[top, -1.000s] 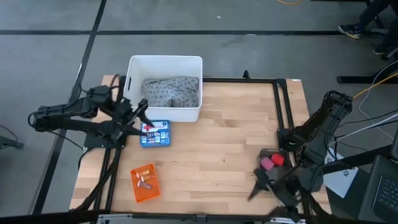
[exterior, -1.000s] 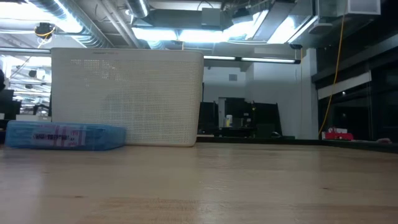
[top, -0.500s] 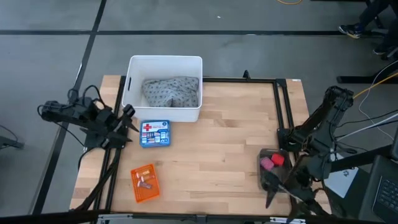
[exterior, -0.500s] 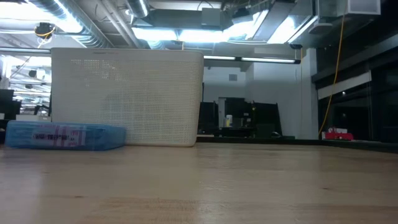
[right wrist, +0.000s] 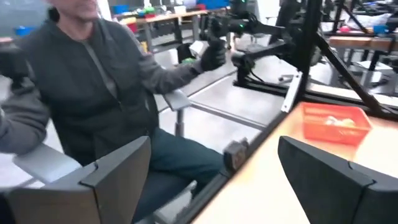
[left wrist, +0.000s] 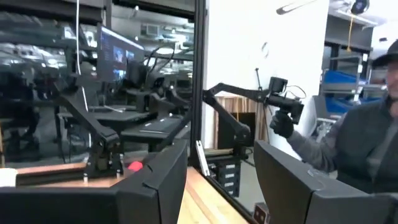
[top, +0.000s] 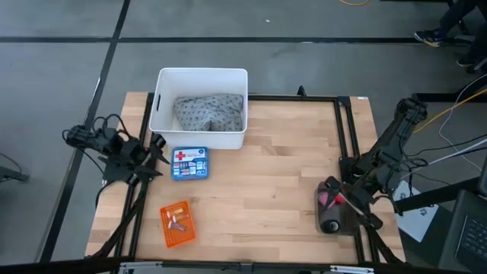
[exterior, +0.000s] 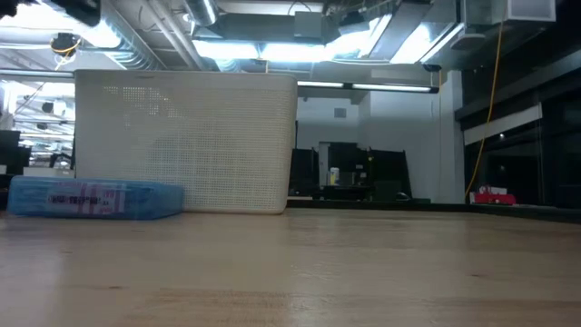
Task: Pick & place medical supplies in basket/bin
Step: Return to Home Position
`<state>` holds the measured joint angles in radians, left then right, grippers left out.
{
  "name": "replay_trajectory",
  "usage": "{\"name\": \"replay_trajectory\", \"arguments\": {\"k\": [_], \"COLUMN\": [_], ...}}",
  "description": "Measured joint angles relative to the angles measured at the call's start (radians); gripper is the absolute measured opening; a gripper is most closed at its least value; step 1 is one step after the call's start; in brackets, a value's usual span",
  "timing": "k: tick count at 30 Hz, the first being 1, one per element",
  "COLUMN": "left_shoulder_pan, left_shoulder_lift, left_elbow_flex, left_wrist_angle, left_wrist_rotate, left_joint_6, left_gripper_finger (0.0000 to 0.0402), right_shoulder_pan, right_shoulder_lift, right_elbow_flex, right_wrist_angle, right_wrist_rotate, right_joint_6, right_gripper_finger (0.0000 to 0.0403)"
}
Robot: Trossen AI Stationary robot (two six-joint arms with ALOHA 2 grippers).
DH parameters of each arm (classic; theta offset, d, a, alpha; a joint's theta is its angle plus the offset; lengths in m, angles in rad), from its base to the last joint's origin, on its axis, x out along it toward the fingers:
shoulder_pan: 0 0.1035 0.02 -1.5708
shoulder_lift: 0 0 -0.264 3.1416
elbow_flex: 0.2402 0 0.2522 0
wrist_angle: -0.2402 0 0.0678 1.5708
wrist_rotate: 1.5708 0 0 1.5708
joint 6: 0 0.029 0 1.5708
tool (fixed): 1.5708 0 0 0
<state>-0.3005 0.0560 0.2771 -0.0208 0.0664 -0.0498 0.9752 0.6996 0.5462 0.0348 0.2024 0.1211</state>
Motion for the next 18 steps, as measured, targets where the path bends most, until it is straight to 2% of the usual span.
{"name": "replay_trajectory", "arguments": {"k": [5,9,13,15,18], "left_shoulder_pan": [0.0,0.0,0.0,0.0,0.0], "left_shoulder_lift": [-0.055,-0.048,-0.056,-0.056,-0.056], "left_elbow_flex": [-0.083,-0.167,-0.228,-0.245,-0.26], "left_wrist_angle": [-0.016,0.059,0.14,0.161,0.189], "left_wrist_rotate": [0.005,-0.061,-0.063,-0.064,-0.067], "left_joint_6": [0.015,0.016,0.03,0.029,0.028], "left_gripper_finger": [0.0182,0.0182,0.0182,0.0182,0.0182], "right_shoulder_pan": [0.002,-0.001,-0.006,-0.011,-0.017], "right_shoulder_lift": [-0.095,-0.176,-0.242,-0.277,-0.32], "right_elbow_flex": [-0.084,-0.113,-0.152,-0.194,-0.29], "right_wrist_angle": [-0.013,-0.07,-0.117,-0.082,0.068], "right_wrist_rotate": [0.047,0.116,0.141,0.088,-0.076], "right_joint_6": [0.0,0.001,0.002,0.002,-0.027], "right_gripper_finger": [0.0352,0.0352,0.0352,0.0352,0.0352]}}
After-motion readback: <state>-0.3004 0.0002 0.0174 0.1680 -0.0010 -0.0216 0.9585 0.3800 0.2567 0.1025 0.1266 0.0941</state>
